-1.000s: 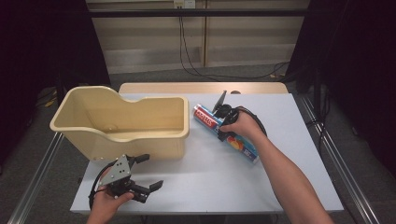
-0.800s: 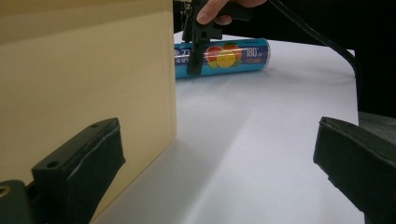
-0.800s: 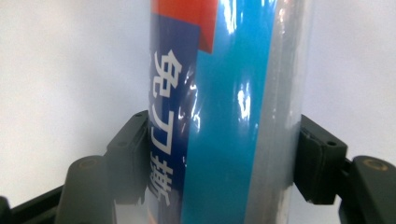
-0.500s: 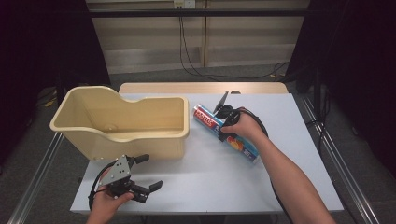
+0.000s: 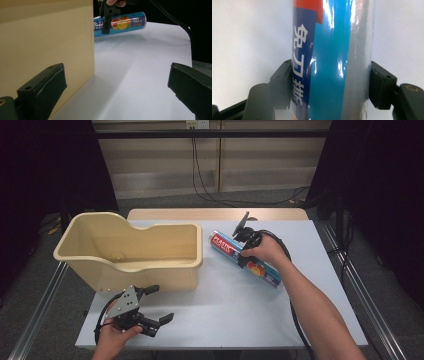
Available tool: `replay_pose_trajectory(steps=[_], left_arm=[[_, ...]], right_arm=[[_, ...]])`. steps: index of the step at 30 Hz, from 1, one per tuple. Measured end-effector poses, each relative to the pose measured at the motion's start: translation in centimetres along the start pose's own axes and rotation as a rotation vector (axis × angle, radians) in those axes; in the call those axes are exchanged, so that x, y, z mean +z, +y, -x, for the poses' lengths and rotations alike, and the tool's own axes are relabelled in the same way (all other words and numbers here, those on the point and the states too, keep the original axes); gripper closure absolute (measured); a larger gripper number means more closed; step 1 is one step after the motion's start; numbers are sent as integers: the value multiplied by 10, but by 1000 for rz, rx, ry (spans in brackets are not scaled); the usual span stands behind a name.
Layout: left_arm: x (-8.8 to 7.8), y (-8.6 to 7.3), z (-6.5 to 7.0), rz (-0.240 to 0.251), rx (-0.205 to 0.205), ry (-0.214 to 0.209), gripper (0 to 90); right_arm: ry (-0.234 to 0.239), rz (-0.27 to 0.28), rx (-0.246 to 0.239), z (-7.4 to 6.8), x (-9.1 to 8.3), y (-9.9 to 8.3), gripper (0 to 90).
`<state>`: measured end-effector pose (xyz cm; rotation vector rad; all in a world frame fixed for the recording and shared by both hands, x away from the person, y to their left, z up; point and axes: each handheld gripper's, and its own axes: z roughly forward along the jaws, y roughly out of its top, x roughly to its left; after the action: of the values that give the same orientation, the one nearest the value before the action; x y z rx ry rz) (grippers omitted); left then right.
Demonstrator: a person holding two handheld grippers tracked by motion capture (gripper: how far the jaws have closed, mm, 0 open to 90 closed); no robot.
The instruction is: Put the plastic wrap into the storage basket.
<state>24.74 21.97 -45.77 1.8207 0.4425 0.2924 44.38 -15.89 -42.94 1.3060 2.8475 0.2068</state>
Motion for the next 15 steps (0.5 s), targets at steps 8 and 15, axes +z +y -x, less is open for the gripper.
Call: replay_pose_trajectory(steps=[8, 15], left_arm=[[1, 0, 0, -4, 3, -1, 15], [0, 0, 0, 2, -3, 0, 15]], right_arm=[[-25, 4, -24, 2, -19, -1, 323], [-23, 28, -57, 1, -34, 2, 323]])
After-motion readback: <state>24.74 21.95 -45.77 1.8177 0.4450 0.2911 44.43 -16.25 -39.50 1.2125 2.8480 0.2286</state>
